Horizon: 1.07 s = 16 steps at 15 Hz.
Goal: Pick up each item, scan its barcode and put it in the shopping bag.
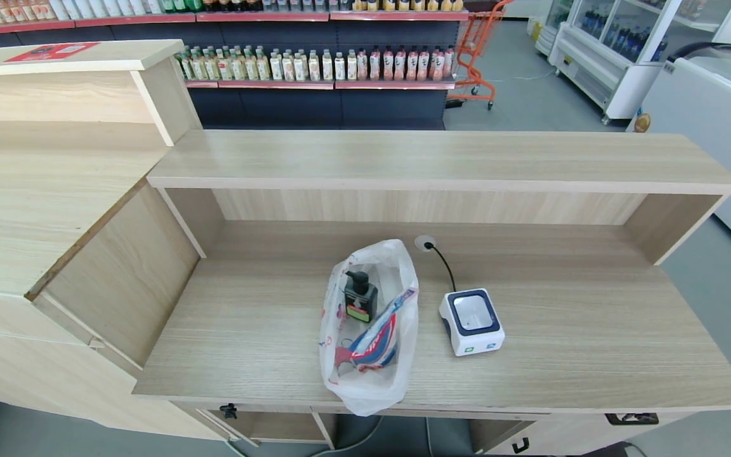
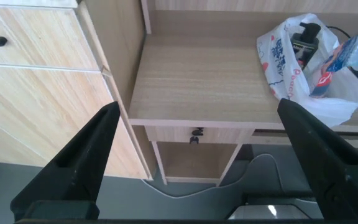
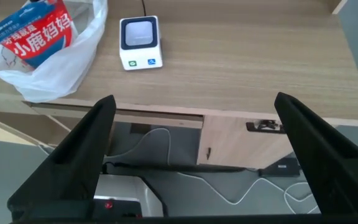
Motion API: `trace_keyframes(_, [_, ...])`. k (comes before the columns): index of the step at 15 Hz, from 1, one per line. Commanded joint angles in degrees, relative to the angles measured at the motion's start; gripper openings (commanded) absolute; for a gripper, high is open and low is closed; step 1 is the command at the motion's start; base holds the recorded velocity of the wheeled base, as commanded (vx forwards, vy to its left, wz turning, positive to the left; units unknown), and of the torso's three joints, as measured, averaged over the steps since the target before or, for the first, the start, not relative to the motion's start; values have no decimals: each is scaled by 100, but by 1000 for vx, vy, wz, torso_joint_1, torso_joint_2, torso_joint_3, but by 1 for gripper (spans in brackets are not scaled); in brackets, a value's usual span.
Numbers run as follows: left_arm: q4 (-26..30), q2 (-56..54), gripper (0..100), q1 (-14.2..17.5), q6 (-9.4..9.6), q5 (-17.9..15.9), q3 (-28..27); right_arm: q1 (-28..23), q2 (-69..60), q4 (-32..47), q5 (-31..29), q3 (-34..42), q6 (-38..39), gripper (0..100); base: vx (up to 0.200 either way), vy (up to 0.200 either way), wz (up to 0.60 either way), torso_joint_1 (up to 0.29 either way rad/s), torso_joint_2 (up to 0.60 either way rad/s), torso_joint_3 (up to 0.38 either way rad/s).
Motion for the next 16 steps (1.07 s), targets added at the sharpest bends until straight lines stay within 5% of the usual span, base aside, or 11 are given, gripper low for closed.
trace_keyframes(1, [-1, 6, 100, 1, -1, 1, 0, 3, 37, 0, 1, 0, 5, 100, 0, -200, 0, 2, 2, 7])
trace_keyframes(8, [-1, 6, 100, 1, -54, 10, 0, 3, 37, 0, 1, 0, -4, 100, 0, -57, 0, 1, 0, 1])
trace_keyframes(16, [-1, 6, 100, 1, -54, 10, 0, 3, 37, 0, 1, 0, 5, 100, 175, 0, 0, 3, -1, 0])
